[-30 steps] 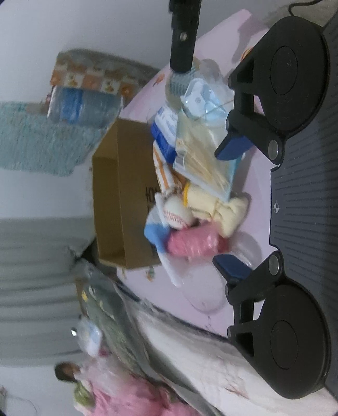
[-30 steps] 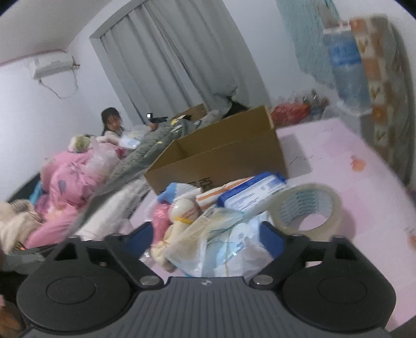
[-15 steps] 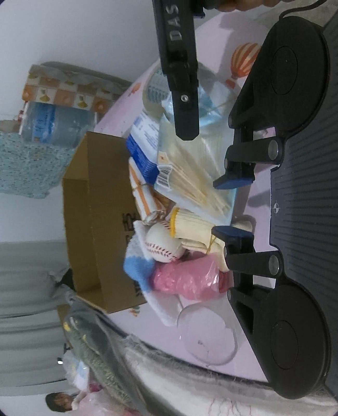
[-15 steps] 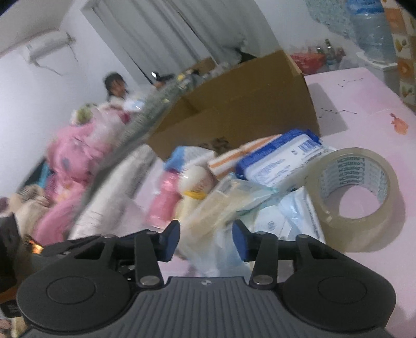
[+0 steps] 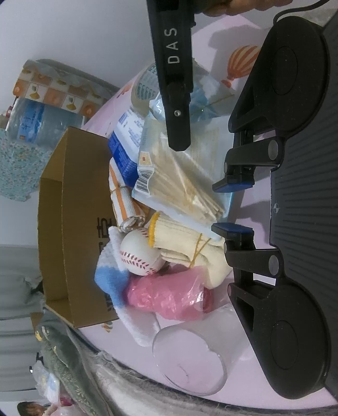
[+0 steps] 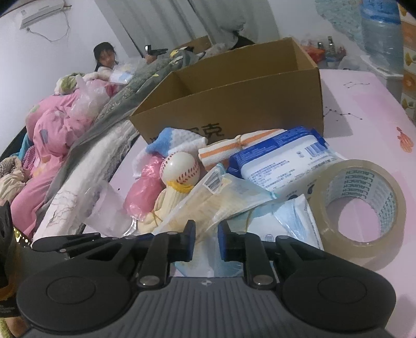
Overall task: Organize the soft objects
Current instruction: 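Move right gripper to the blue mask bundle while left gripper approaches the cotton swab bag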
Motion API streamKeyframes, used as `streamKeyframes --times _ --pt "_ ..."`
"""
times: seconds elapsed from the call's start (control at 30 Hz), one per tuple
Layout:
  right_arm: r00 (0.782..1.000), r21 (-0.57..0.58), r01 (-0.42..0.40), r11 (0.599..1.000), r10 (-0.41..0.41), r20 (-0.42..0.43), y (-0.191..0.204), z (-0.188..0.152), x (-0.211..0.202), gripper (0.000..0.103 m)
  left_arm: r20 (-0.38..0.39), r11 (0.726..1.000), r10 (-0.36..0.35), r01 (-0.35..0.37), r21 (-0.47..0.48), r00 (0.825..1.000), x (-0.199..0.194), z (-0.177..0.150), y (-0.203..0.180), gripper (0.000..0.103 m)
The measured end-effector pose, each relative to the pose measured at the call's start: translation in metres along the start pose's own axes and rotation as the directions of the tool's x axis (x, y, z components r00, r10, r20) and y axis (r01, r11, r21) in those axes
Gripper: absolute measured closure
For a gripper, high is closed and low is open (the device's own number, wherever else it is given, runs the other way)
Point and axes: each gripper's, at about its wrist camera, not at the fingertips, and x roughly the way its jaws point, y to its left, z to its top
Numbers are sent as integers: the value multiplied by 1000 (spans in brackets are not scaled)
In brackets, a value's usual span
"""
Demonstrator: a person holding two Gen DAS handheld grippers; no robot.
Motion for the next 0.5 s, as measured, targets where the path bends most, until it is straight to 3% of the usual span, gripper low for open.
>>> streamKeyframes --times 0.23,0.5 --pt "995 24 -95 995 95 9 -4 -4 -23 71 25 999 -38 38 6 999 -27 -6 2 73" --pt "984 81 -161 984 166 -57 -14 -29 -36 72 31 998 -58 58 -16 998 -53 -21 1 48"
